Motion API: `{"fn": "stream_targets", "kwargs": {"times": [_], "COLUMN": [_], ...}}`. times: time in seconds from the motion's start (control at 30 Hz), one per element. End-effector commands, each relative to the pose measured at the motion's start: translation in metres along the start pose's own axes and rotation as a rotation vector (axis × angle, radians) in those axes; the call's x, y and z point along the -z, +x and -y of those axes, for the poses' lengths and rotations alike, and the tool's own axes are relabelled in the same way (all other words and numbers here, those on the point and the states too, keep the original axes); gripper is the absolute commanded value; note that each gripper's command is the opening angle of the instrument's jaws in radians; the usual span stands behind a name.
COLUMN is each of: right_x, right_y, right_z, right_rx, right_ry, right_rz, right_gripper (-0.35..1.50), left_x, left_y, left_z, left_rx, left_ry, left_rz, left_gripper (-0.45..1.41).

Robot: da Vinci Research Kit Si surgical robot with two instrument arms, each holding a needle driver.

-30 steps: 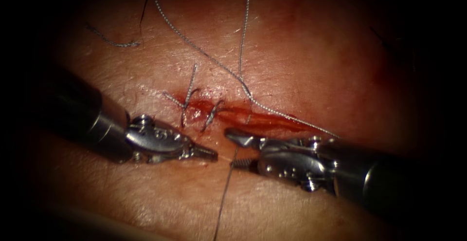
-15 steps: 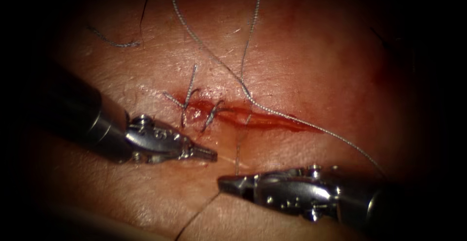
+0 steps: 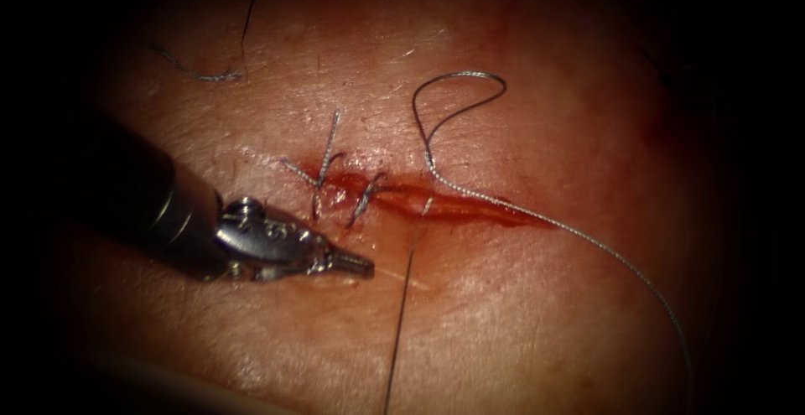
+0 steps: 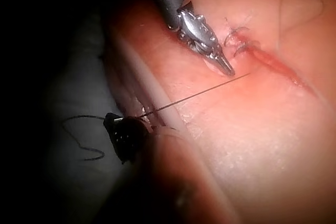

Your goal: Wound Closure

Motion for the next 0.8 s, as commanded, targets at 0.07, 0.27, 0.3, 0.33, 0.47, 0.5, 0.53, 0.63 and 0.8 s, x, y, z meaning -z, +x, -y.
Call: {"fn": "stream_targets", "kwargs": {"times": [0.07, 0.27, 0.3, 0.33, 0.47, 0.5, 0.53, 0.63, 0.8], "right_x": [-0.0017, 0.0015, 0.0029, 0.0041, 0.0080, 0.0097, 0.0105, 0.0113, 0.0097], "right_y": [0.0046, 0.0040, 0.0020, 0.0004, -0.0055, -0.0082, -0.0101, -0.0146, -0.0217], "right_z": [0.0008, -0.0026, -0.0037, -0.0045, -0.0067, -0.0075, -0.0082, -0.0099, -0.0136], "right_rx": [0.004, -0.041, -0.067, -0.082, -0.128, -0.147, -0.157, -0.179, -0.142], "right_ry": [0.019, -0.155, -0.176, -0.190, -0.255, -0.274, -0.287, -0.321, -0.398], "right_rz": [-0.036, -0.007, 0.011, 0.020, 0.019, 0.017, 0.032, 0.071, 0.081], "right_gripper": [-0.35, 1.36, 1.40, 1.41, 1.48, 1.48, 1.48, 1.48, 1.45], "left_x": [-0.0007, -0.0007, -0.0006, -0.0006, -0.0006, -0.0006, -0.0006, -0.0007, -0.0007], "left_y": [-0.0009, -0.0009, -0.0009, -0.0009, -0.0010, -0.0010, -0.0010, -0.0009, -0.0010], "left_z": [-0.0003, -0.0003, -0.0003, -0.0003, -0.0003, -0.0003, -0.0003, -0.0003, -0.0003], "left_rx": [0.002, 0.002, 0.002, 0.002, 0.002, 0.002, 0.002, 0.002, 0.002], "left_ry": [-0.001, -0.001, -0.002, -0.002, -0.003, -0.003, -0.002, -0.001, -0.001], "left_rz": [0.003, 0.003, 0.003, 0.003, 0.003, 0.003, 0.003, 0.003, 0.003], "left_gripper": [-0.18, -0.18, -0.18, -0.18, -0.18, -0.18, -0.18, -0.18, -0.18]}}
